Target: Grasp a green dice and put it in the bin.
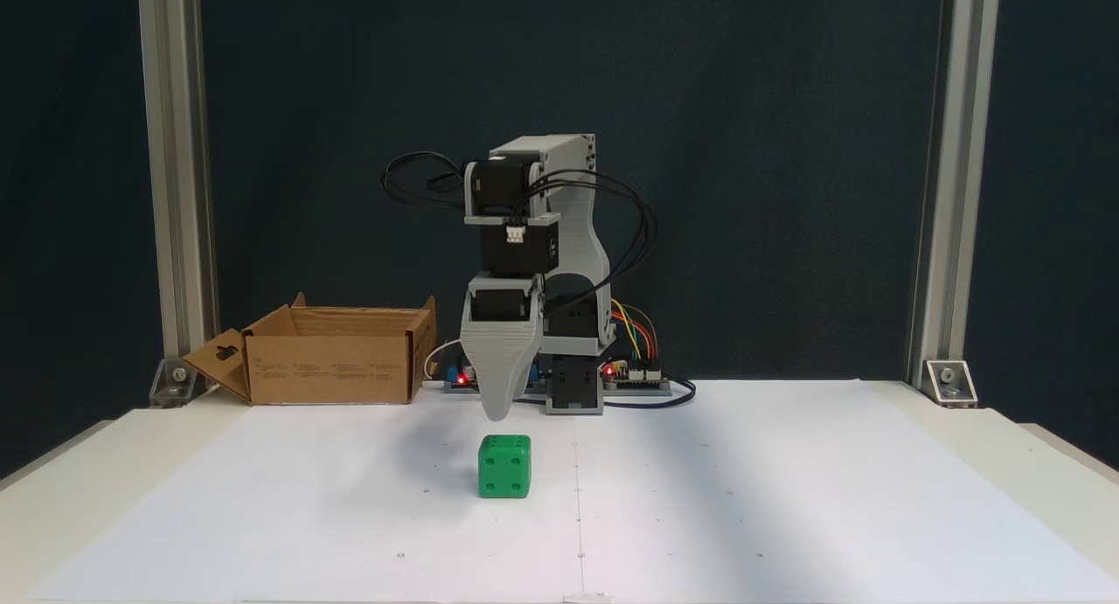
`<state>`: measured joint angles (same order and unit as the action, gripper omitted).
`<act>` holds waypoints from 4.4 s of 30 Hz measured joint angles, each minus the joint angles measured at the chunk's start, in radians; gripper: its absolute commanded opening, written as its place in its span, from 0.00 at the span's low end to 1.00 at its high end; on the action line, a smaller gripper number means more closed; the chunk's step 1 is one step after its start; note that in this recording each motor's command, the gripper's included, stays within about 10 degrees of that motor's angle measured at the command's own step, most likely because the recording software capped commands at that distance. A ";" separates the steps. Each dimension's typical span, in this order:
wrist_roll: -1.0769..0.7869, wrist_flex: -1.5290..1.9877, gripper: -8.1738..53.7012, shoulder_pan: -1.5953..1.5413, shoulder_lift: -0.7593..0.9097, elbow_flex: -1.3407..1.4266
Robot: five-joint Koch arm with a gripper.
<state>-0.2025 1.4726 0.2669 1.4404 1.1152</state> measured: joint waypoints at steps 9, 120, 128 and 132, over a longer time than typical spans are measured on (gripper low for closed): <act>0.000 -0.106 0.84 0.000 -0.002 0.092; 0.000 0.124 0.32 0.029 0.110 -0.241; 0.000 0.160 0.32 0.029 0.133 -0.318; 0.000 0.175 0.32 0.066 0.152 -0.322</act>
<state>-0.2025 1.6475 0.3329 1.5923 0.7931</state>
